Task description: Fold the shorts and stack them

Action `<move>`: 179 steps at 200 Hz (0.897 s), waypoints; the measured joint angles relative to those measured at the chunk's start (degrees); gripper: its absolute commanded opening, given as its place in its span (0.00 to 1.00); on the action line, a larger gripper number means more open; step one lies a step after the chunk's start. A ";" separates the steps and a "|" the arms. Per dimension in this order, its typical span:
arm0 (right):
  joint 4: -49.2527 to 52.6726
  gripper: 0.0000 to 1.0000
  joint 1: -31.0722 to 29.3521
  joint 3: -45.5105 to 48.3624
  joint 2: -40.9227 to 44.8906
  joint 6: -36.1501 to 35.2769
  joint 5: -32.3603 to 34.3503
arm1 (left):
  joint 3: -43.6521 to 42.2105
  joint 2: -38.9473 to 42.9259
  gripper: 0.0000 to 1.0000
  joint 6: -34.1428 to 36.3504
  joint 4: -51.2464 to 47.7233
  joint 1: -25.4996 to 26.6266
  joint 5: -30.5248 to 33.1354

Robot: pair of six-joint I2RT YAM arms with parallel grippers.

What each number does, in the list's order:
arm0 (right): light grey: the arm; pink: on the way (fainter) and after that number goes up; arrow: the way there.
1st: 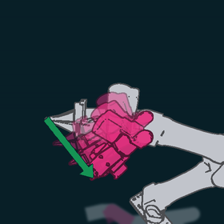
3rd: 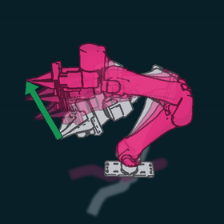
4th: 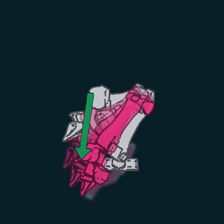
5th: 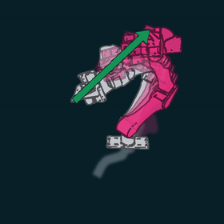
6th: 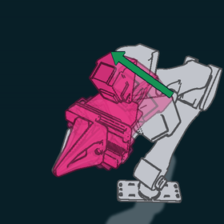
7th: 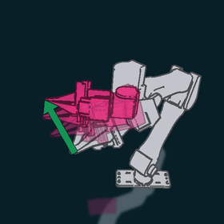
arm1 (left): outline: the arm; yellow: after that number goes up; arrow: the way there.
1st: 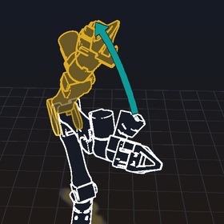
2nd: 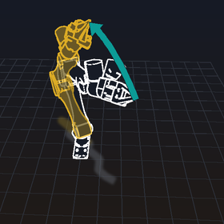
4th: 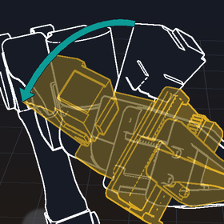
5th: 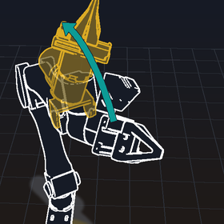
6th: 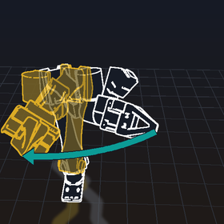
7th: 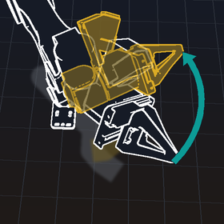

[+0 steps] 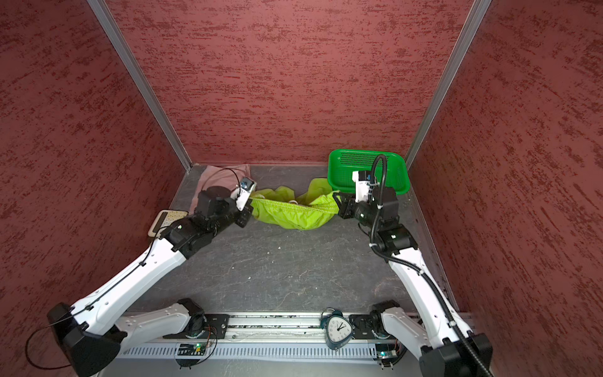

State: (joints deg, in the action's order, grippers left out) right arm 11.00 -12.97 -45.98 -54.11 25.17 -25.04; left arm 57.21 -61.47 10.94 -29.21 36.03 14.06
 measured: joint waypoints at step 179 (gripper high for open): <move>24.79 0.86 13.86 -45.90 -48.54 -14.69 23.87 | -2.82 3.98 0.99 -20.09 -8.20 -1.53 -3.65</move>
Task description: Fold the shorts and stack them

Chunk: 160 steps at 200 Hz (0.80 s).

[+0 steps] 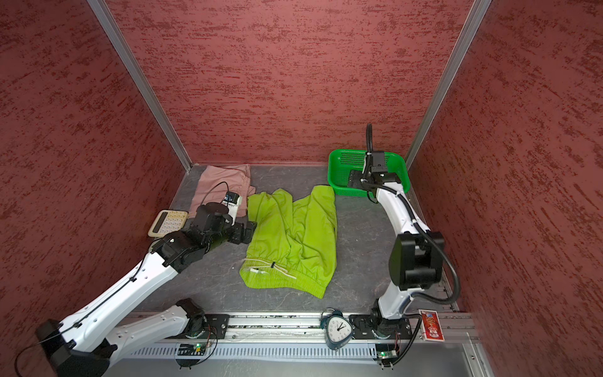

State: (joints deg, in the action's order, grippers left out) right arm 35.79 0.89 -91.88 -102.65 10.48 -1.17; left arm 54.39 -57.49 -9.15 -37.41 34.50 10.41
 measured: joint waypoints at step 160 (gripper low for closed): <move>4.52 0.85 12.09 -11.02 -21.18 -1.62 -1.53 | -5.64 -3.54 0.99 -0.72 5.55 -1.95 -6.40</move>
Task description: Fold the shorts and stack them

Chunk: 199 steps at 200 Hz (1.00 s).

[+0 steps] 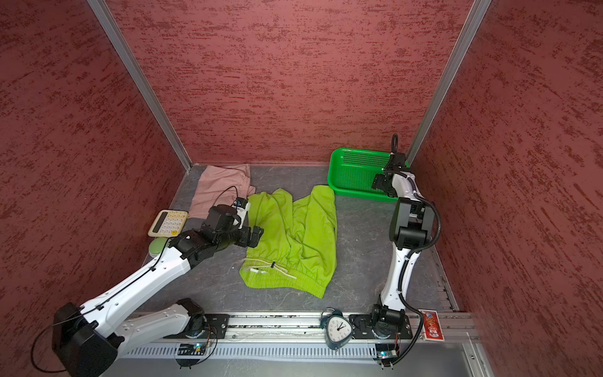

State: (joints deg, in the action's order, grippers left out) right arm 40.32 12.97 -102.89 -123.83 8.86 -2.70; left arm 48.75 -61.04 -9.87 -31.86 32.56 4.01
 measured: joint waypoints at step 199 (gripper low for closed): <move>-2.93 0.86 -20.09 15.10 16.15 -10.40 1.92 | 0.00 2.93 0.99 0.04 -0.28 -1.77 -2.19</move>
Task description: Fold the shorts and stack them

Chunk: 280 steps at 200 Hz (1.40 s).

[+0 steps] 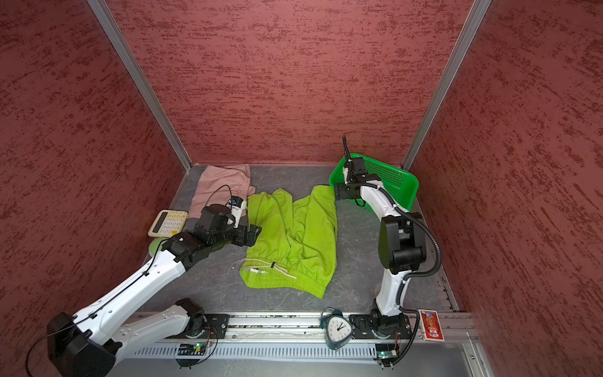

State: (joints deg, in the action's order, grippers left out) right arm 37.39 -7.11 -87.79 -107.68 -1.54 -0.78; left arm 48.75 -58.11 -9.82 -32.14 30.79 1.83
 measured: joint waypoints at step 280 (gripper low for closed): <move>-1.07 0.23 6.71 -1.49 -5.70 5.14 9.35 | 0.00 -1.38 0.99 -0.90 -0.11 -0.61 -0.92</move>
State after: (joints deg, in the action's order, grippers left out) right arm 36.32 -0.40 -89.27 -113.38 3.60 8.58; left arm 48.75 -59.48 -10.72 -32.25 30.17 0.91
